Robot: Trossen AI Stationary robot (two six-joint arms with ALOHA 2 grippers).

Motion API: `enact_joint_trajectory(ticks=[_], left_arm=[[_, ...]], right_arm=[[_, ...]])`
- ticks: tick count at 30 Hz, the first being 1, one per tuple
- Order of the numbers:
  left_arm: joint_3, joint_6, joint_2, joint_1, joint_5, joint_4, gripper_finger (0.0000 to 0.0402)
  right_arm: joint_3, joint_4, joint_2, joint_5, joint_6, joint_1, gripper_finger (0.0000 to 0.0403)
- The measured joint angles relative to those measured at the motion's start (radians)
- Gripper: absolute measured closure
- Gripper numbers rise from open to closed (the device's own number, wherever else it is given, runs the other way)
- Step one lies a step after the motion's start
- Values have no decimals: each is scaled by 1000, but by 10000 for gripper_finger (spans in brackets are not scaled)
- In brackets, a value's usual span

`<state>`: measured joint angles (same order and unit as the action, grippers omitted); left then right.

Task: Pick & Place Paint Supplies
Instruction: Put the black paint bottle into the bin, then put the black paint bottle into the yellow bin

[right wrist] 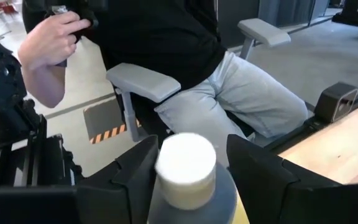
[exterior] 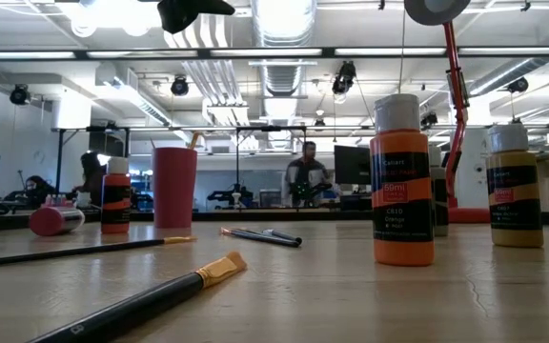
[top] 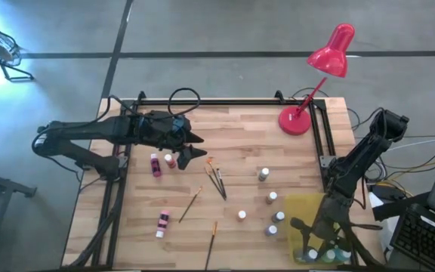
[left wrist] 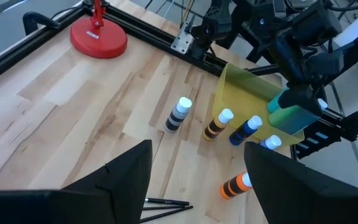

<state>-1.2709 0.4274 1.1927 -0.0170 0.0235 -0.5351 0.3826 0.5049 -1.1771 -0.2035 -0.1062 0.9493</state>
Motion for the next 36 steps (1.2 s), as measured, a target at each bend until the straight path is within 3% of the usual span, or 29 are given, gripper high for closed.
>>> enact_joint_trajectory(ticks=[7, 16, 26, 36], left_arm=[[0, 0, 0, 0, -2, 1, 142], [0, -1, 0, -1, -2, 2, 142], [0, -41, 0, -1, 1, 4, 142], [0, -43, 1, 0, -19, 7, 142]], right_arm=[[6, -7, 69, 0, 0, 0, 214], [6, -21, 251, 31, 4, 0, 235], [16, -24, 418, 477, 131, -5, 259], [192, -178, 393, 821, 175, -79, 280]])
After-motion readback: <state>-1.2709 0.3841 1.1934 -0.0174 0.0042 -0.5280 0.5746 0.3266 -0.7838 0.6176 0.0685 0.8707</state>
